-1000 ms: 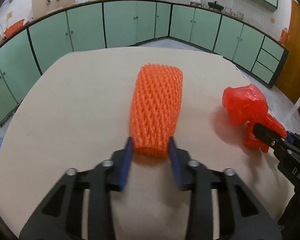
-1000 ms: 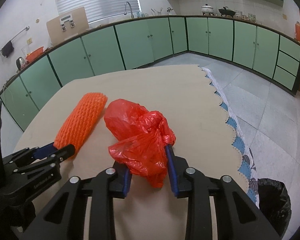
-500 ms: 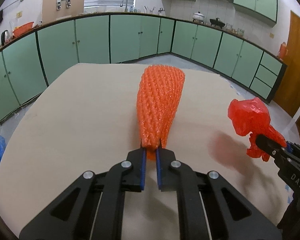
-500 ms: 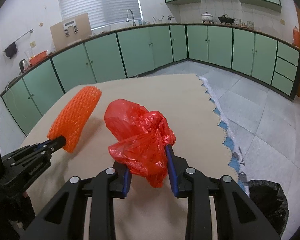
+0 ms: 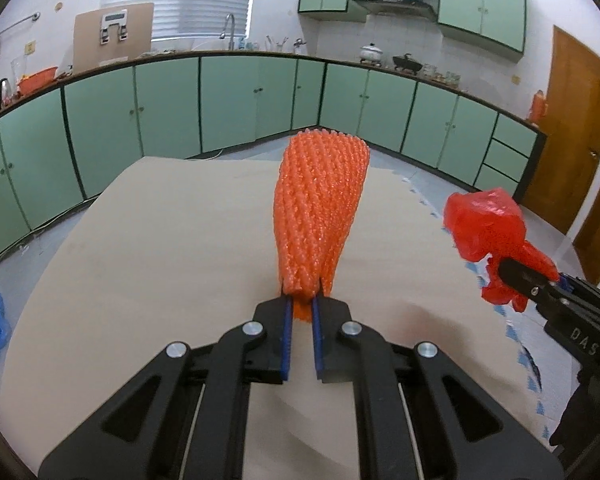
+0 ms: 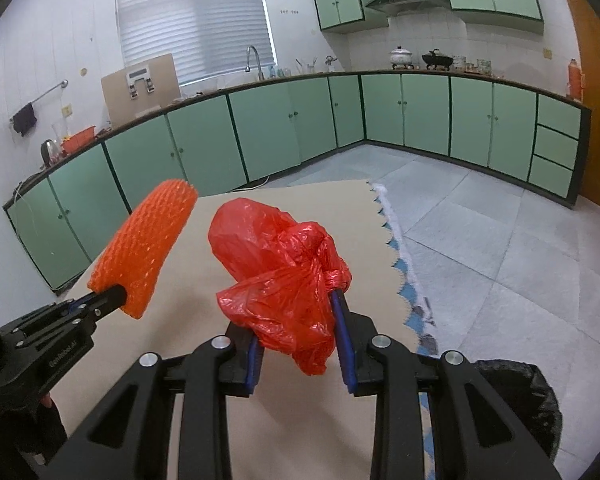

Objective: Collect trash
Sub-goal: 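Lift the foam sleeve and red bag and carry them over the black bin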

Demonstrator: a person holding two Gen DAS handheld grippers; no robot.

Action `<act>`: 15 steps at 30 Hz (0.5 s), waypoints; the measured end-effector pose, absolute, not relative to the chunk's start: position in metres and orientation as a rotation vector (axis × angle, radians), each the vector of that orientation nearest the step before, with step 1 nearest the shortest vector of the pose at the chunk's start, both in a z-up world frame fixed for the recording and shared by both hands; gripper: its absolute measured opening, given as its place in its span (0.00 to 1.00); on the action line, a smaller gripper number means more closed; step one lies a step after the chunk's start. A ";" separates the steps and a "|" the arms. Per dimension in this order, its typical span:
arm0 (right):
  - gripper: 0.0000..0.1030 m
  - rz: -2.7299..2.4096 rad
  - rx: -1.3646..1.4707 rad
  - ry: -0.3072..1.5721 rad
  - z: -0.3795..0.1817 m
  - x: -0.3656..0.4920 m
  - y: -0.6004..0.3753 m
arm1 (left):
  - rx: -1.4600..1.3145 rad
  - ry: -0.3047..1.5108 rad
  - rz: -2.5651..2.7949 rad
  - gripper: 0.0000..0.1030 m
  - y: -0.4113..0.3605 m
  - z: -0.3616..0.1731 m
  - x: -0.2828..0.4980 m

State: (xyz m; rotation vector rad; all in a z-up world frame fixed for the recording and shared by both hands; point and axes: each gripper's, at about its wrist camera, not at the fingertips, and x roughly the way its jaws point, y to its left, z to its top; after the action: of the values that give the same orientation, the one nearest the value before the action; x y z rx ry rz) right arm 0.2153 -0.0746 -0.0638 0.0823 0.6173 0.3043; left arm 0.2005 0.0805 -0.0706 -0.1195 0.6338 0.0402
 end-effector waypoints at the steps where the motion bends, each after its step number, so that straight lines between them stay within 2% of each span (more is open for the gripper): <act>1: 0.30 0.302 0.087 0.615 -0.062 0.211 -0.078 | -0.118 0.629 0.030 0.07 0.076 -0.069 0.198; 15: 0.30 0.223 0.117 0.580 -0.047 0.166 -0.128 | -0.074 0.592 -0.082 0.07 0.025 -0.059 0.179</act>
State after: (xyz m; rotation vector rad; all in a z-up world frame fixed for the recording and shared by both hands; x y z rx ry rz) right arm 0.1661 -0.1278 -0.0473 0.1168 0.5796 0.2232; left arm 0.1792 0.0253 -0.0592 -0.0736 0.5919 -0.0816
